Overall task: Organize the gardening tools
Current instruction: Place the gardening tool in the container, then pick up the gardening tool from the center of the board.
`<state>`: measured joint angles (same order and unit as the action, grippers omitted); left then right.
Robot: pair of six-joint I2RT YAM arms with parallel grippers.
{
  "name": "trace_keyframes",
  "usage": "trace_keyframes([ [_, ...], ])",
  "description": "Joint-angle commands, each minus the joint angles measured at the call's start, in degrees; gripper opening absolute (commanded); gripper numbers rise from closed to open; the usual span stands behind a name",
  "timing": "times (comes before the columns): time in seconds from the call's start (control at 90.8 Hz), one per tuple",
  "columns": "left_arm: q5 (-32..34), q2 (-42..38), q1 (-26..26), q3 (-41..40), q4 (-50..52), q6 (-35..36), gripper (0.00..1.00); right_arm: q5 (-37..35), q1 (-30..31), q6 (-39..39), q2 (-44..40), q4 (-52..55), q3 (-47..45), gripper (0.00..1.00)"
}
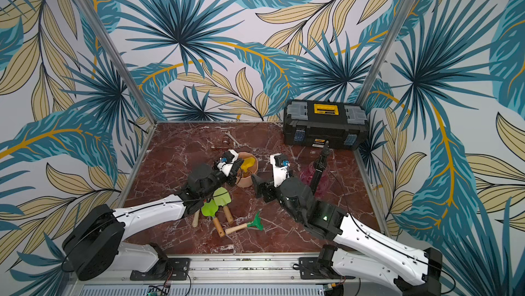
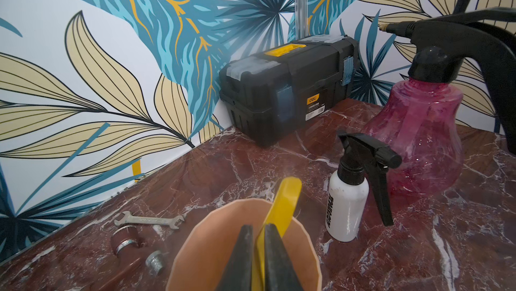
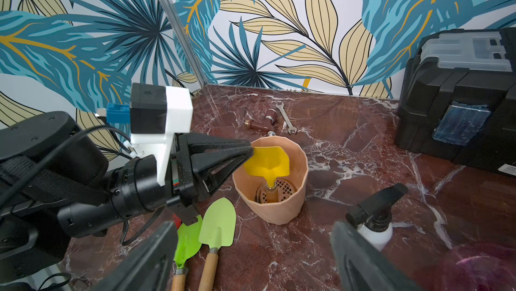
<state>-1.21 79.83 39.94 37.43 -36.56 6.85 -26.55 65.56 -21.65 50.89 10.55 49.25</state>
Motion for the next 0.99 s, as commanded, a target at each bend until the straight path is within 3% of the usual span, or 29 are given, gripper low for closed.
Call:
trace_keyframes([
  [0.0, -0.9, 0.9, 0.7, -0.9, -2.9, -0.9, 0.14, -0.1, -0.1, 0.7, -0.5, -1.2, -1.5, 0.91],
  [0.429, -2.0, 2.0, 1.3, -1.1, -3.7, -2.6, 0.2, -0.2, -0.2, 1.0, -0.4, -1.0, -1.6, 0.91],
  [0.683, -1.9, -2.4, 1.2, 0.6, 1.3, -3.4, 0.24, 1.5, -0.3, 1.0, 1.0, 2.0, -1.1, 0.91],
  [0.98, 0.9, -11.8, -1.6, 4.1, 14.7, -6.7, 0.25, 14.6, -0.2, 3.2, 9.5, 7.2, 1.1, 0.86],
])
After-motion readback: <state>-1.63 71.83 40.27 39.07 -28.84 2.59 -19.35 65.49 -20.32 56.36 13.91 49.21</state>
